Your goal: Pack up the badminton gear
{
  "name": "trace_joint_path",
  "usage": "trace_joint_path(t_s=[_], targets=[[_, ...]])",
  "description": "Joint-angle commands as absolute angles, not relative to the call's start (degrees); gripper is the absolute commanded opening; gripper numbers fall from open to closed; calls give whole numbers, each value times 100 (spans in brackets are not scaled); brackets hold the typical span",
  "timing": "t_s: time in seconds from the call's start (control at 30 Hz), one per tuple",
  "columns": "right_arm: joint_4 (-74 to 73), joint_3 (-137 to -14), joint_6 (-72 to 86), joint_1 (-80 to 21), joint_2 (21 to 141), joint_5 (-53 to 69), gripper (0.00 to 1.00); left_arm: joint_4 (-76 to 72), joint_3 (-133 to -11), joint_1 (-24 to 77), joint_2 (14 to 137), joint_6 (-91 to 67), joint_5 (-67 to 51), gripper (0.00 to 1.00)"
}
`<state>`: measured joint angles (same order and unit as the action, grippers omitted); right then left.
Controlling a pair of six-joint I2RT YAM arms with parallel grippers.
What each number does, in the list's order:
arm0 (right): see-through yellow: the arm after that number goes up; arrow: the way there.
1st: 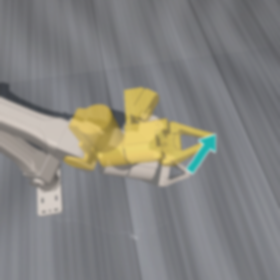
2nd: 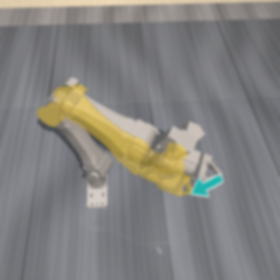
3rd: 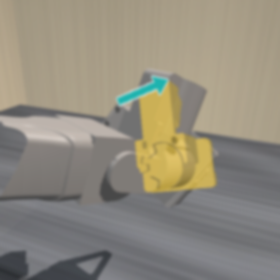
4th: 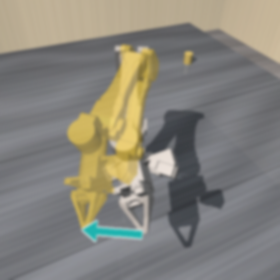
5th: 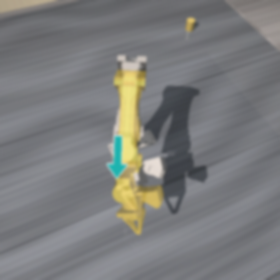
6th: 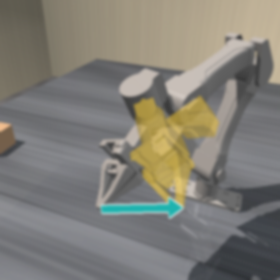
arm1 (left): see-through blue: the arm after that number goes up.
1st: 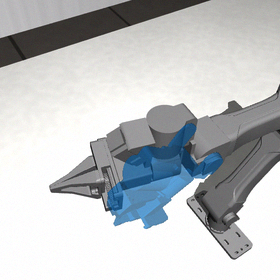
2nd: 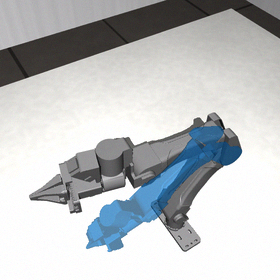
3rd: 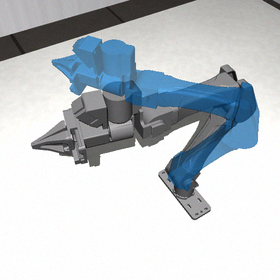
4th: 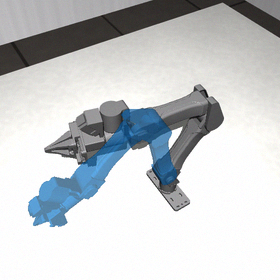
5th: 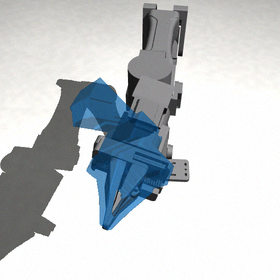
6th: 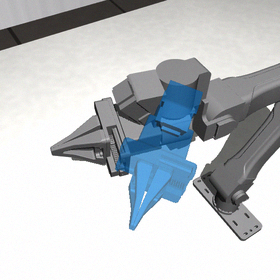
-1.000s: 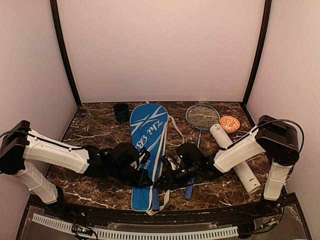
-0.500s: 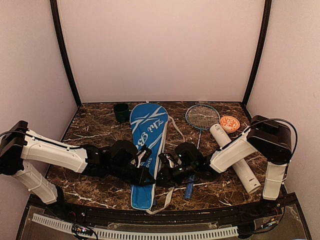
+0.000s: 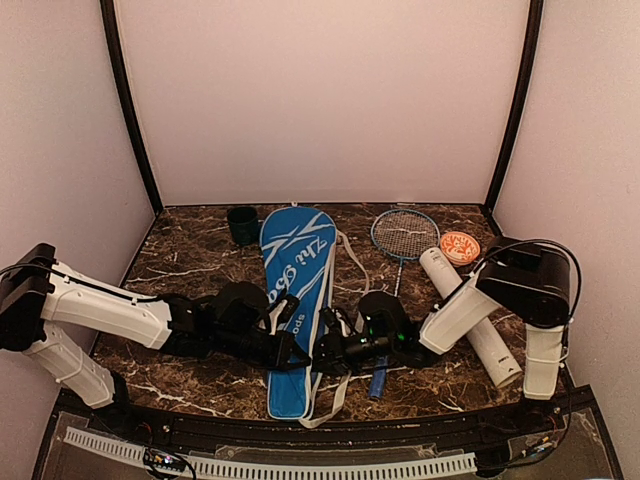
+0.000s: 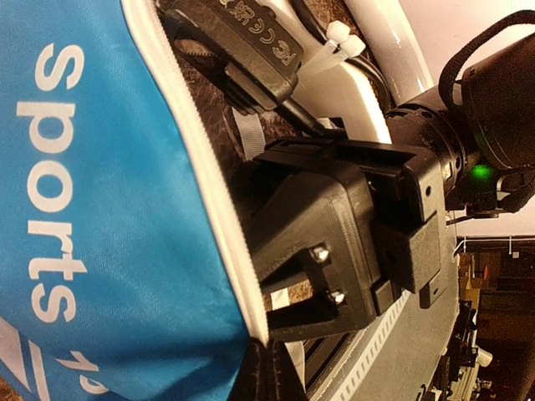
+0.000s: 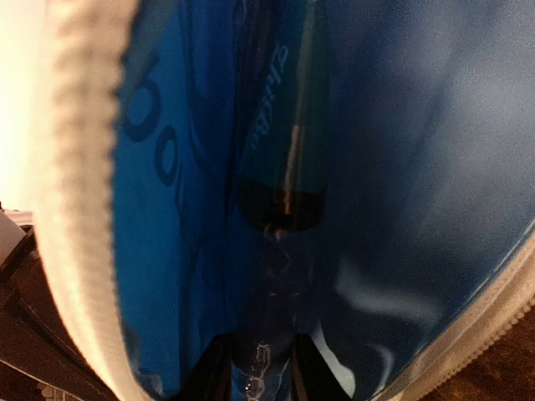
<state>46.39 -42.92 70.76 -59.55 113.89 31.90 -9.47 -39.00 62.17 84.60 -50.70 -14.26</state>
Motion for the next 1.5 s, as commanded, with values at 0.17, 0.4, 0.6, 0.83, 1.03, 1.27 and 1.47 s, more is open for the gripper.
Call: trace_joint_path(t_s=[0.17, 0.4, 0.6, 0.83, 1.03, 1.27, 1.47], targets=[[3951, -4454, 6416, -5888, 10975, 3104, 52, -1056, -3806, 6145, 8487, -5121, -1694, 0], [1934, -4630, 5384, -5880, 10381, 2702, 48, -1000, -3786, 6067, 8498, -5097, -1610, 0], [1906, -4332, 5439, -5880, 10119, 2902, 41, -1044, -3797, 6038, 8537, -5067, -1641, 0], [3159, -4200, 6068, -5958, 10610, 3314, 18, -1243, -3829, 6038, 8628, -5084, -1734, 0], [4183, -4514, 6531, -6124, 11285, 3524, 11, -1472, -3858, 6038, 8689, -5130, -1865, 0], [4534, -5018, 6680, -6205, 11694, 3661, 7, -1686, -3805, 6035, 8656, -5142, -1972, 0], [4719, -4893, 6739, -6184, 11828, 3675, 19, -1736, -3739, 6038, 8540, -5153, -1992, 0]])
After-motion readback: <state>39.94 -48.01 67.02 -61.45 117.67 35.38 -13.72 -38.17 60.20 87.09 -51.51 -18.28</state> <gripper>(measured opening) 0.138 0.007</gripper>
